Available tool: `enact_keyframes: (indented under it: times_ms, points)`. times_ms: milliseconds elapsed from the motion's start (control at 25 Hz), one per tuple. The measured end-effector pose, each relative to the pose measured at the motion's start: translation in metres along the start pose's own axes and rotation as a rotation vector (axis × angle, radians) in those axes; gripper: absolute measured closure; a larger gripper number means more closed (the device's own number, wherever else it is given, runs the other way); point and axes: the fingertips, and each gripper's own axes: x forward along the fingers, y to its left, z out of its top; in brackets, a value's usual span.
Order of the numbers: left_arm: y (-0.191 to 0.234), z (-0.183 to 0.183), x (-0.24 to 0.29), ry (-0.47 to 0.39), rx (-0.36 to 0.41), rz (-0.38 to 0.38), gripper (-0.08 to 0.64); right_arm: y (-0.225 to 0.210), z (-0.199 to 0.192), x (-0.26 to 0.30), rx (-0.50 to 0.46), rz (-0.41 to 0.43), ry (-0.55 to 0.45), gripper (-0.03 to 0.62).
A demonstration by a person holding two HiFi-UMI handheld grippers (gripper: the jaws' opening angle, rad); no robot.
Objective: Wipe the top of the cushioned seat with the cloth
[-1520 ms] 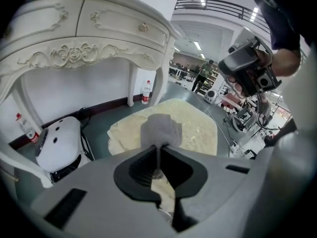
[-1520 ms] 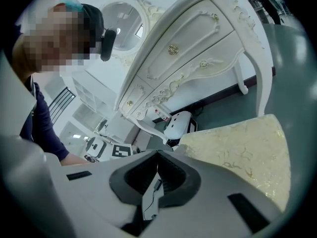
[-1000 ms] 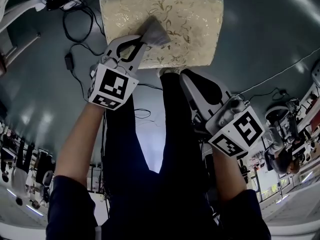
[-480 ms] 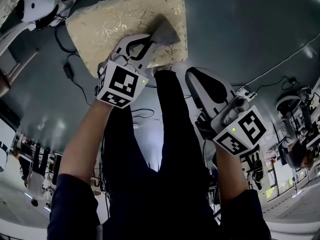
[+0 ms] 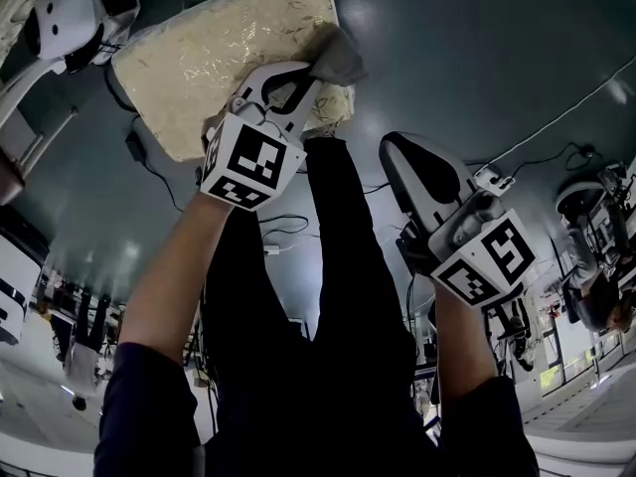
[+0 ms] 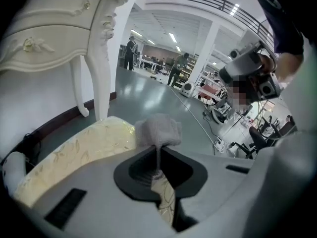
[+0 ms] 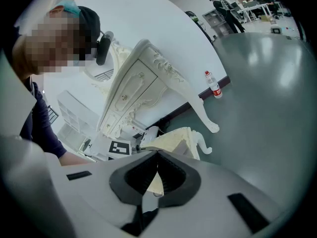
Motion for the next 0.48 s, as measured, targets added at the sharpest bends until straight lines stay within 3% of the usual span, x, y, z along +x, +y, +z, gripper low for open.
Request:
enact_keyframes:
  times_ms: [240,480]
  points:
    - [0.004,-0.01,-0.039,-0.028,-0.019,0.031,0.534,0.029,-0.006,0.018,-0.026,0.031,0.02,0.566]
    - [0.023,-0.069,-0.112,-0.038,-0.103,0.099,0.532,0.085,-0.027,0.064,-0.077,0.082,0.077,0.566]
